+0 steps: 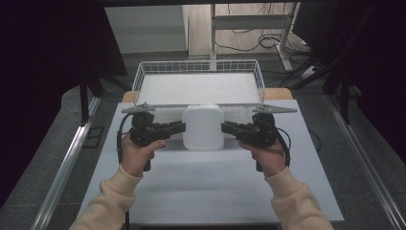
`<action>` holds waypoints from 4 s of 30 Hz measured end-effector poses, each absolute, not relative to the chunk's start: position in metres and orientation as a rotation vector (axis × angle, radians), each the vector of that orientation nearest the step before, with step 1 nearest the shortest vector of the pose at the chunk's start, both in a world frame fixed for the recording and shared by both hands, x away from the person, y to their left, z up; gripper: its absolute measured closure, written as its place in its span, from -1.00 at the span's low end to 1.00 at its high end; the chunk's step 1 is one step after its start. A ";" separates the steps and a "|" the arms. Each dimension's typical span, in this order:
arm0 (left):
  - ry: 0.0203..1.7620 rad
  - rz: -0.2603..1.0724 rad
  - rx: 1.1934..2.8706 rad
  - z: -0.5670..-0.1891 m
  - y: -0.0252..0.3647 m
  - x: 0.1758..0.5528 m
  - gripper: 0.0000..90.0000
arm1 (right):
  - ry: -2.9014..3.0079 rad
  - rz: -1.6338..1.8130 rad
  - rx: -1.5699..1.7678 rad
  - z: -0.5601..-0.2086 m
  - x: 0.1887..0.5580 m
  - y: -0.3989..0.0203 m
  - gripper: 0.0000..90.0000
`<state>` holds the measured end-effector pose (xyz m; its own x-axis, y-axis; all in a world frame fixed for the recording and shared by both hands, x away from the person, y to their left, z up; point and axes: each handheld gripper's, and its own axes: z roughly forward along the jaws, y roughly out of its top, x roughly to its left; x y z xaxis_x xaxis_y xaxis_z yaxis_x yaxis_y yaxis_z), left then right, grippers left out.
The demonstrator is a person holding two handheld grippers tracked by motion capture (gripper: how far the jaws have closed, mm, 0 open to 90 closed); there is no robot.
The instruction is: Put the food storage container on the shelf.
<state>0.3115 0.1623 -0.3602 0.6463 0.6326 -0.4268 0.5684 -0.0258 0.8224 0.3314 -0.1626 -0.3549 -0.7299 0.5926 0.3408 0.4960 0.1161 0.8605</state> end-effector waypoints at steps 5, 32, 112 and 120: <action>0.989 0.082 1.673 -0.347 0.165 0.318 0.76 | 2.282 1.709 1.095 -0.340 0.341 -0.160 0.78; 0.992 0.074 1.658 -0.282 0.181 0.394 0.76 | 2.290 1.699 1.091 -0.269 0.416 -0.145 0.78; 1.054 0.217 1.759 -0.389 0.205 0.305 -0.36 | 2.258 1.608 1.031 -0.370 0.339 -0.209 -0.31; 1.093 0.213 1.821 -0.438 0.208 0.278 -0.37 | 2.267 1.508 1.076 -0.418 0.311 -0.227 -0.32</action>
<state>0.2785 0.2078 -0.4375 0.5823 0.7547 -0.3022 0.5856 -0.1317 0.7998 0.3111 -0.2272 -0.4184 -0.7102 0.6720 0.2099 0.4535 0.2086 0.8665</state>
